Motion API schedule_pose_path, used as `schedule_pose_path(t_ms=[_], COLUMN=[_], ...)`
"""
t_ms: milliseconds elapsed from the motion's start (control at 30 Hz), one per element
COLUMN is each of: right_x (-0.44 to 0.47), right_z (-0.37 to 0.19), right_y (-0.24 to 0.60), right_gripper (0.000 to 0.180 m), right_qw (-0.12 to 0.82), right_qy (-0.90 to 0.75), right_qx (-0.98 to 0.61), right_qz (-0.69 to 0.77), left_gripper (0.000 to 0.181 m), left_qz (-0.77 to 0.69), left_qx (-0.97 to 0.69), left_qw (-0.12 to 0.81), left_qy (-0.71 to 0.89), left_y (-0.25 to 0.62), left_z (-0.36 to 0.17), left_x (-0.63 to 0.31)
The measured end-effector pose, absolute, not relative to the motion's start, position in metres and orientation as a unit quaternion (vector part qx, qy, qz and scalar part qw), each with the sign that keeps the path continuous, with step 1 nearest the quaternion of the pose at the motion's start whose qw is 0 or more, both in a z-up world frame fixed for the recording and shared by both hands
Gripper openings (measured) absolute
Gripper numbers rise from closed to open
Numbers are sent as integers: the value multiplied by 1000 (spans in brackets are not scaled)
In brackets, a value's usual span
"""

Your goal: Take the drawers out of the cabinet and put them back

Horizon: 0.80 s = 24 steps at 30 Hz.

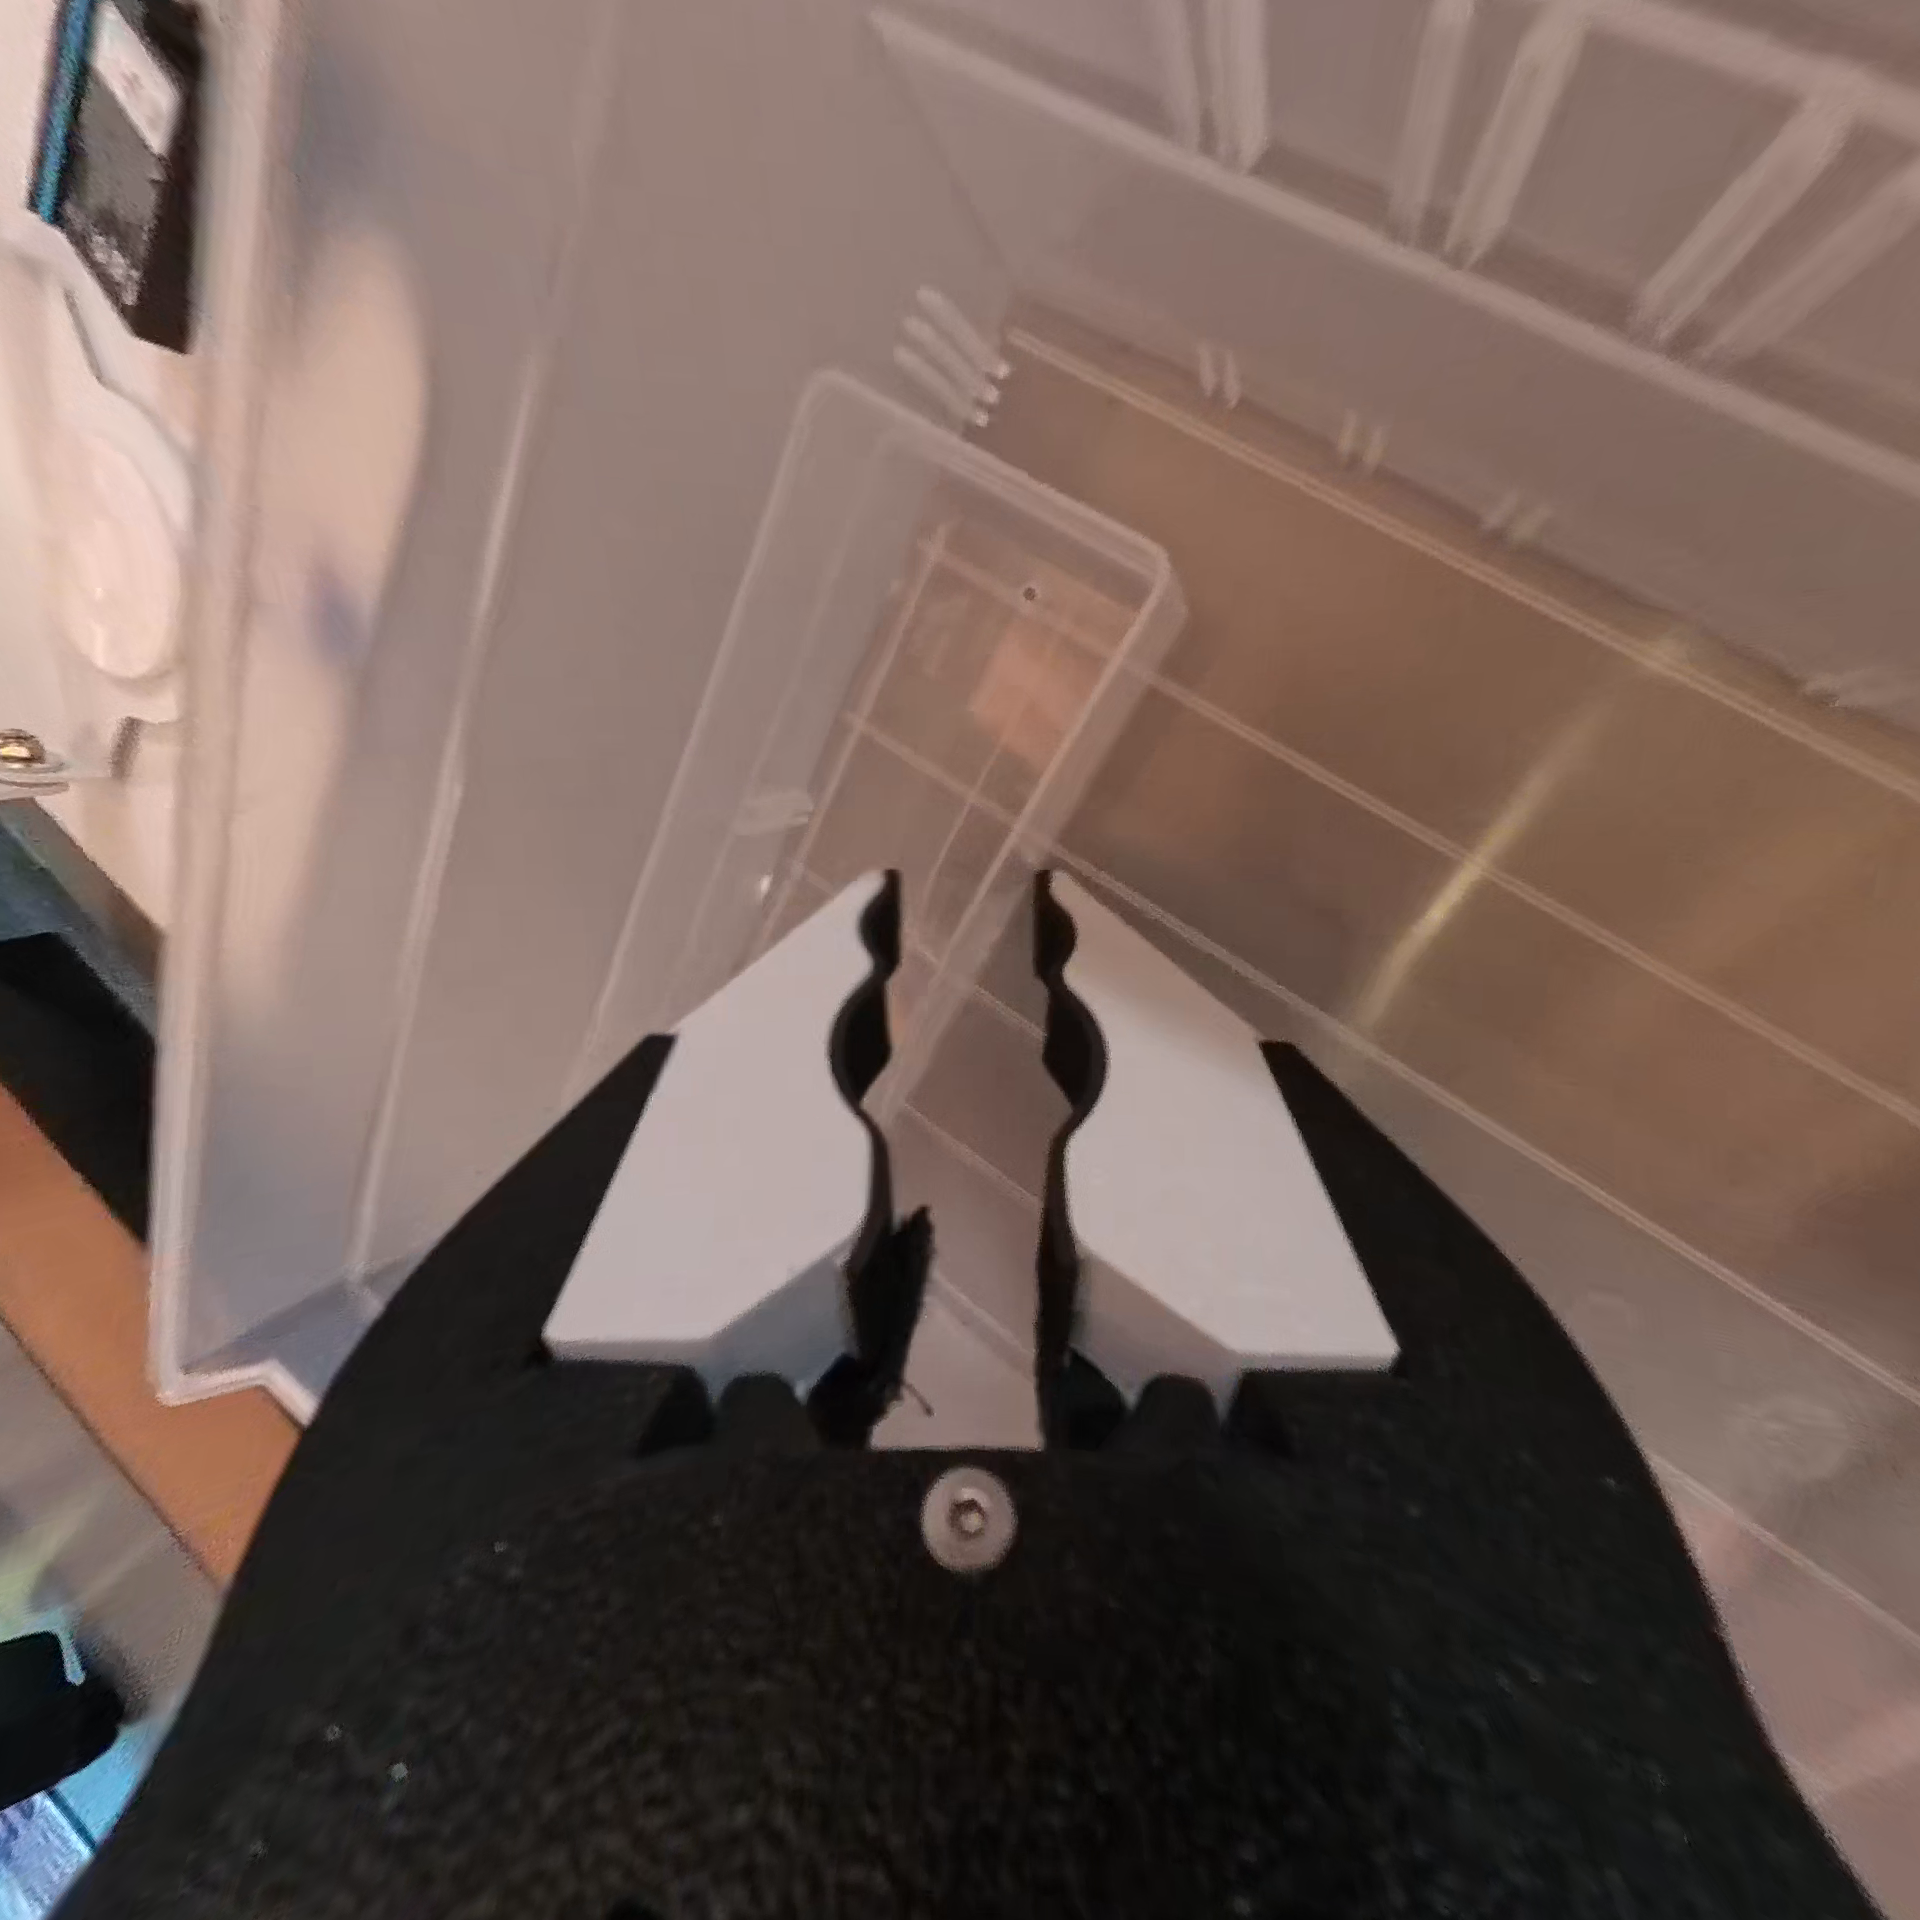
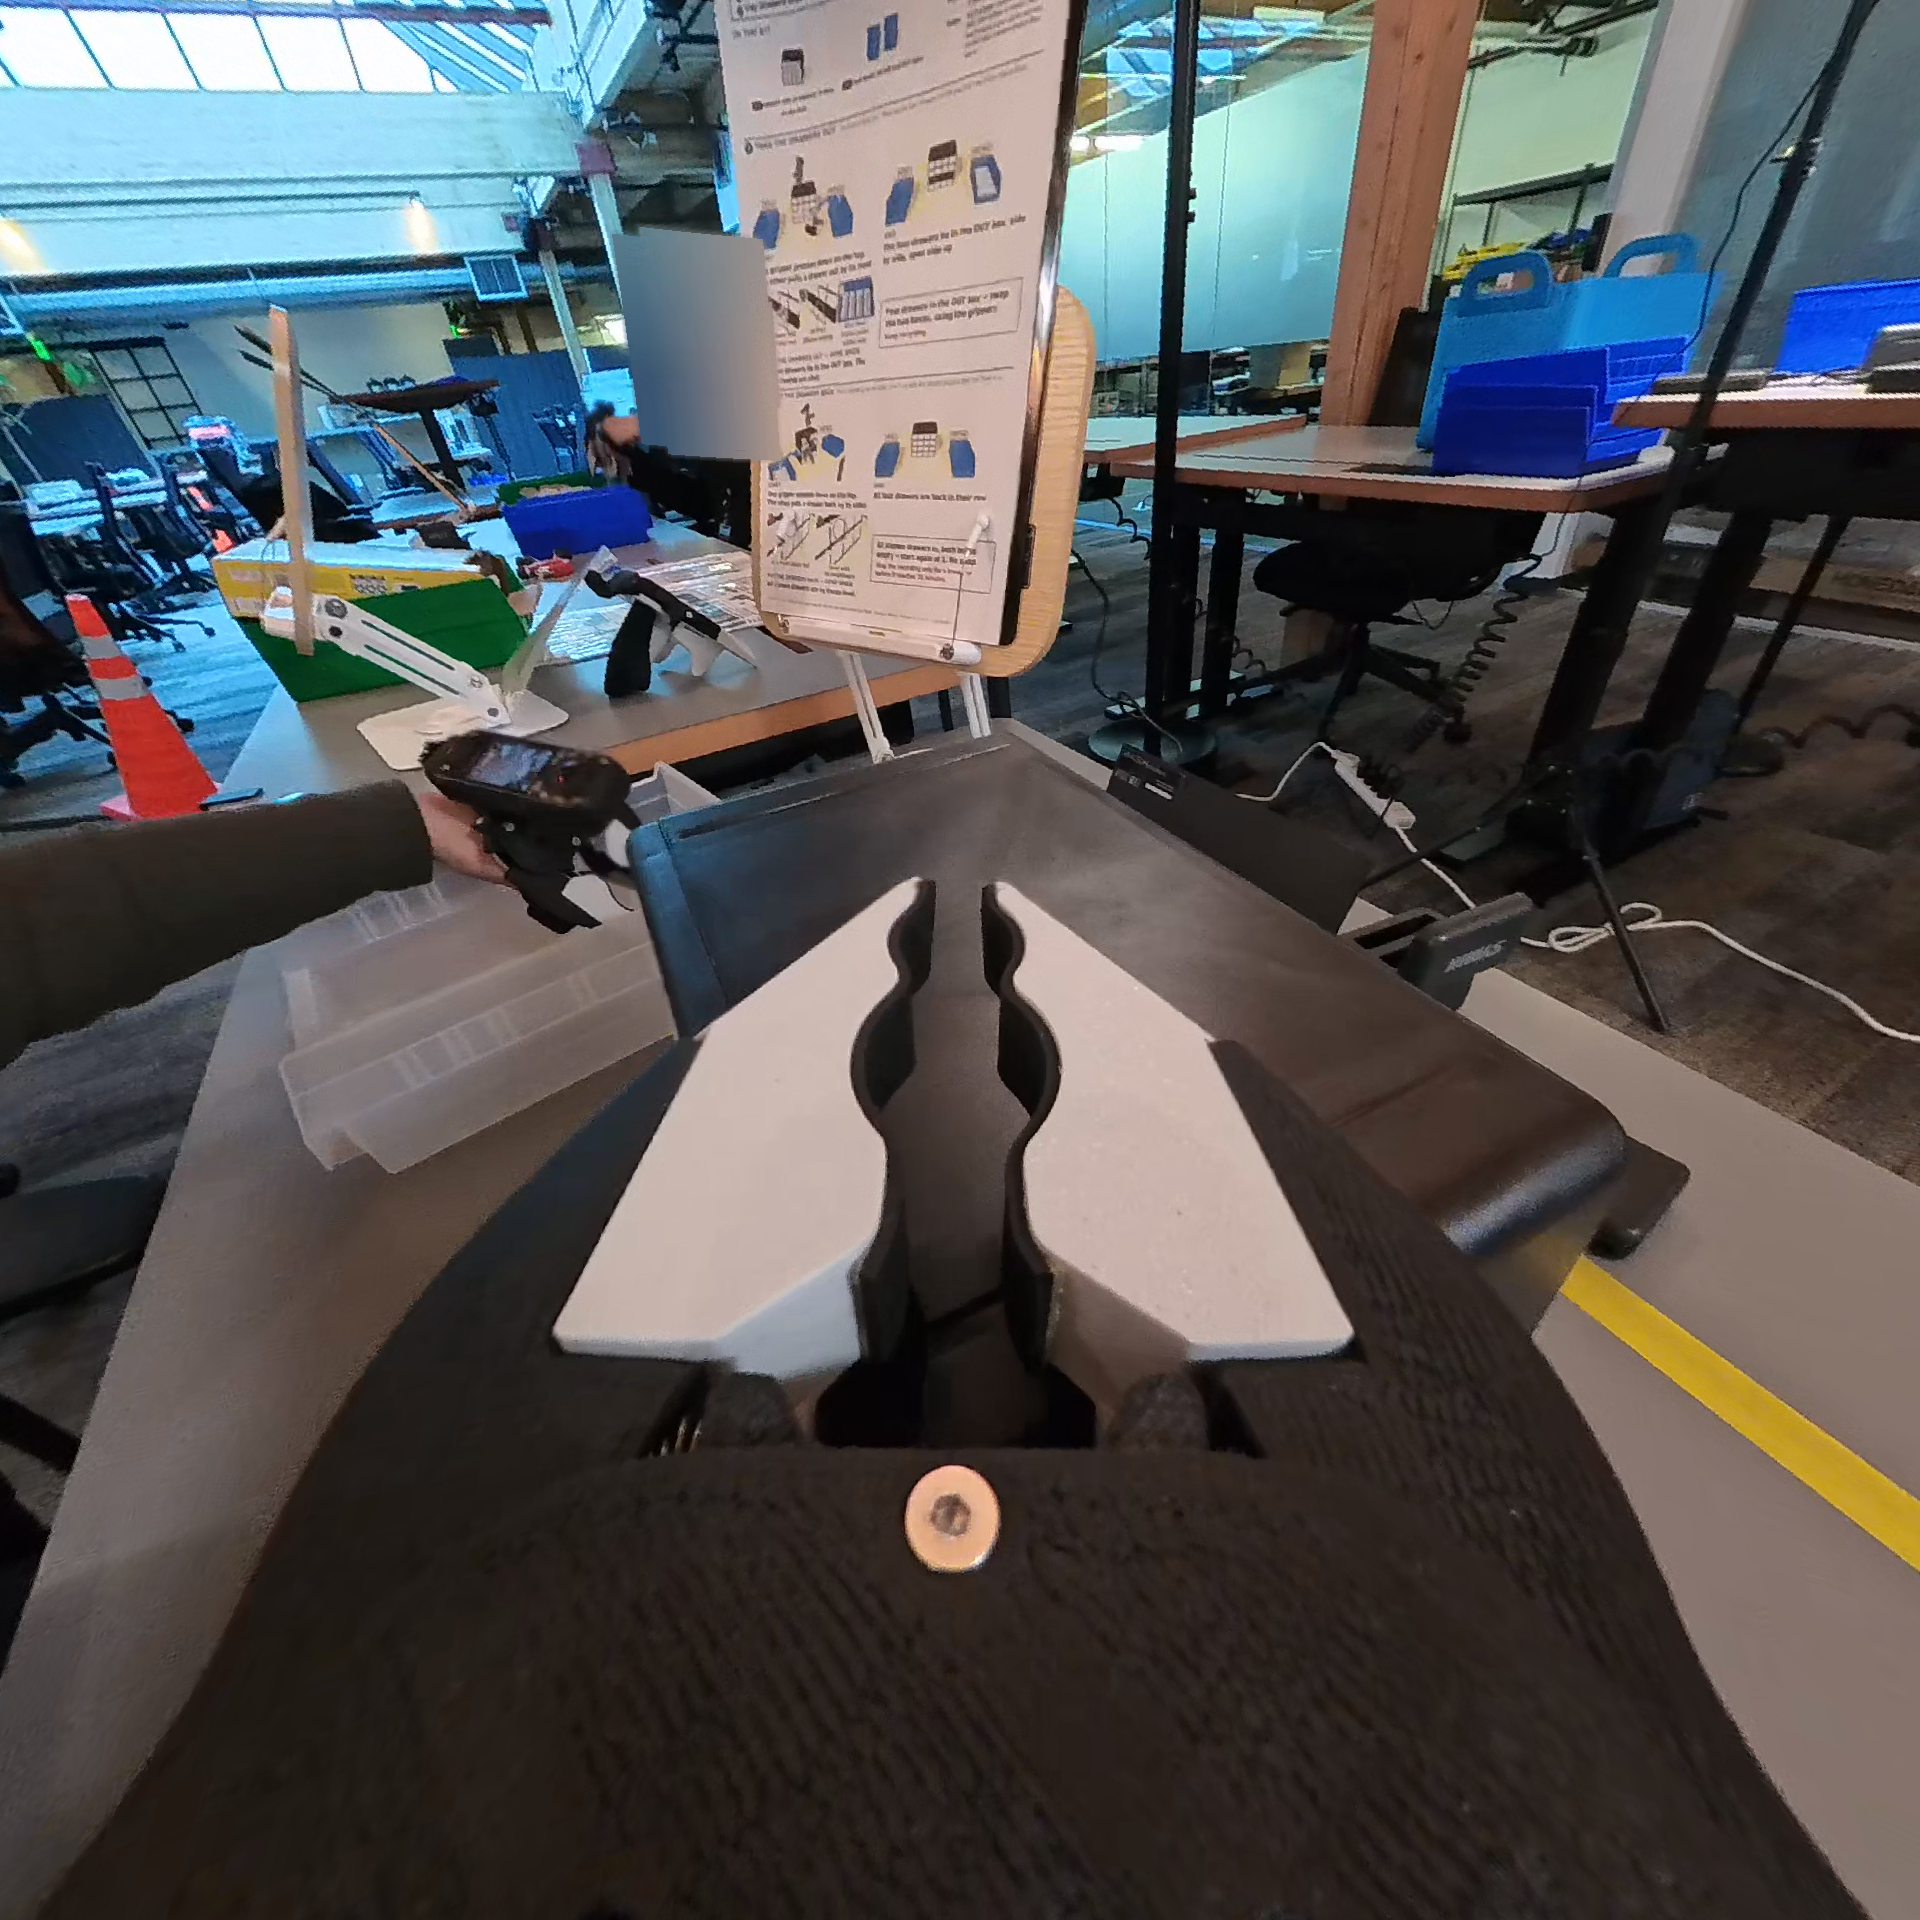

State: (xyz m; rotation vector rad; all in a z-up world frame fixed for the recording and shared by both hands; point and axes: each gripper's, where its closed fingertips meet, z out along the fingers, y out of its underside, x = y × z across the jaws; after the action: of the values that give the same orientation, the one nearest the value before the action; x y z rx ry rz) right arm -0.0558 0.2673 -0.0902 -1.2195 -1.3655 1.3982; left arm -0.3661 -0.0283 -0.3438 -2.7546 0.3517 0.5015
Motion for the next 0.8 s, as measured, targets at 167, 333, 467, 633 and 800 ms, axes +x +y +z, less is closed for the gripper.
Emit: schedule_pose_path(t_ms=[167, 333, 467, 633, 800], right_x=[-53, -51, -51, -50, -47], right_z=[-84, -81, -80, -84, -87], right_y=[262, 258, 255, 260, 264], right_gripper=[8, 8, 8, 8, 8], right_qw=[397, 403, 404, 413, 399], right_qy=[-536, -541, -542, -546, -542], right_qx=[-471, -464, -461, -473, -484], right_qz=[578, 574, 574, 554, 559], left_gripper=[5, 0, 0, 0, 0], left_qz=[247, 342, 324, 111, 0], left_qx=[-953, -910, -891, -927, -944], left_qw=[128, 232, 319, 358, 317], left_qy=[123, 32, 10, 35, 94], left_y=[-40, -37, -25, 14, 51], left_z=[-336, -253, -193, -205, -263], left_x=[-360, -324, -245, -100, -14])
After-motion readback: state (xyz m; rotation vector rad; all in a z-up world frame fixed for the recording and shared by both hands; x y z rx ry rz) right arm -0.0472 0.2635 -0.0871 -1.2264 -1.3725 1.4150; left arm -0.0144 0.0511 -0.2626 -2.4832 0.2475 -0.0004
